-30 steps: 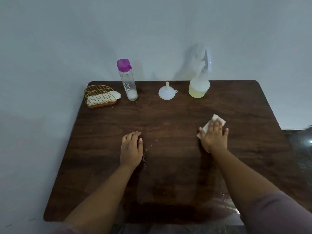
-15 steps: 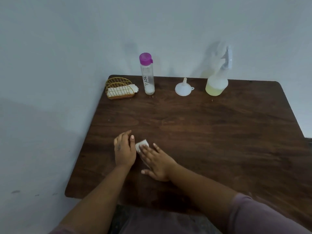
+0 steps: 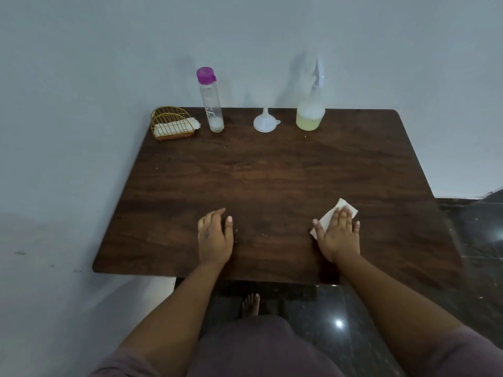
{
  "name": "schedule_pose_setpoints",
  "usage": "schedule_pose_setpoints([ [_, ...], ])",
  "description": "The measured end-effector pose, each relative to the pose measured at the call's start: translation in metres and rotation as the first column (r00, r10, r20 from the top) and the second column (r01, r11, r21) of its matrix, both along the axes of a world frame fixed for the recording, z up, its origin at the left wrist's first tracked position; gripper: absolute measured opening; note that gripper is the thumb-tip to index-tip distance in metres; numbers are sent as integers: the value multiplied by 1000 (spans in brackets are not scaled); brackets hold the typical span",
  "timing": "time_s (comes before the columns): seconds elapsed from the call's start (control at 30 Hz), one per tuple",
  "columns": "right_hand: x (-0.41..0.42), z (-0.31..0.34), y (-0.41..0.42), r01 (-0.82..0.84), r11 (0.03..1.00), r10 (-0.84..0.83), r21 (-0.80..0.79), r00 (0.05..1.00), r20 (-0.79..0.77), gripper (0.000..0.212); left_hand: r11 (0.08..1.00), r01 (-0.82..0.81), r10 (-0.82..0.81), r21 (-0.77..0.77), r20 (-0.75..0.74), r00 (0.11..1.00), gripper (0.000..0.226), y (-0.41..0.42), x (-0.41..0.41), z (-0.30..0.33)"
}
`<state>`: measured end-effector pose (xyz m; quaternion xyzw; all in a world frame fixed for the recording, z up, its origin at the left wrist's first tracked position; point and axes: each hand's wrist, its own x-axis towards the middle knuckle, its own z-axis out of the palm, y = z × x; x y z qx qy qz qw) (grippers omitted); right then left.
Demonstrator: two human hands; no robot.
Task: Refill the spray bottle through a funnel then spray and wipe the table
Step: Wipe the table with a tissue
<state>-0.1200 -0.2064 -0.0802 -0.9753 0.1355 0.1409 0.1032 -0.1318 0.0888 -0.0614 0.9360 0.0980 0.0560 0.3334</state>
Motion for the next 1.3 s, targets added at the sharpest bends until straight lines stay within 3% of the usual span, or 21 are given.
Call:
schedule_pose_setpoints([
  [0.1,-27,2,29,61,998,-61,-27,998,5,78,999,-30,30,-20,-4,1000,37,-9,-23,-2],
  [0.17,-39,6,63,-130,989,130,-65,991,-1,65,999,-31,31,-10,-2,1000,37,-10,-37,-3],
  [0.23,-46,9,100,-385,923,384,7,922,51,54,999,-35,35,-12,-1,999,37,-9,-48,-5],
  [0.3,-45,18,124,-608,784,596,128,794,123,43,998,-70,70,2,-1,998,37,-7,-55,-3],
  [0.37,-38,27,133,-704,676,692,219,708,140,34,995,-94,94,19,-7,996,38,-3,-61,-2],
  [0.43,-25,32,123,-562,732,489,384,827,278,26,995,-98,99,34,-13,995,38,3,-63,0],
  [0.5,-6,41,97,-240,781,20,577,932,362,24,994,-105,107,41,-34,994,40,12,-61,2],
  [0.53,6,44,79,-81,781,-173,619,925,339,24,994,-104,106,36,-54,993,41,16,-60,3],
  [0.6,29,43,42,130,844,-321,520,900,296,26,995,-100,102,21,-104,989,46,22,-57,4],
  [0.67,45,33,26,205,898,-310,389,922,230,31,996,-88,90,23,-133,987,50,29,-55,5],
  [0.77,45,14,60,95,965,-142,242,973,183,33,998,-48,53,37,-131,990,50,42,-52,5],
  [0.87,22,11,138,-230,922,188,310,969,161,37,998,-4,12,60,-130,991,46,57,-50,2],
  [0.93,-2,15,190,-464,819,432,338,886,169,38,996,25,-16,80,-115,993,43,65,-48,2],
  [1.03,-35,14,214,-722,622,715,303,681,154,34,996,46,-39,81,-90,995,41,71,-42,3],
  [1.1,-44,9,192,-770,572,758,282,628,176,35,993,85,-79,79,-80,994,40,69,-39,5],
  [1.2,-32,8,137,-564,793,522,230,824,219,41,980,186,-180,70,-83,980,40,63,-41,6],
  [1.3,-15,9,68,-213,972,188,97,957,219,38,966,254,-251,56,-63,966,40,58,-45,6],
])
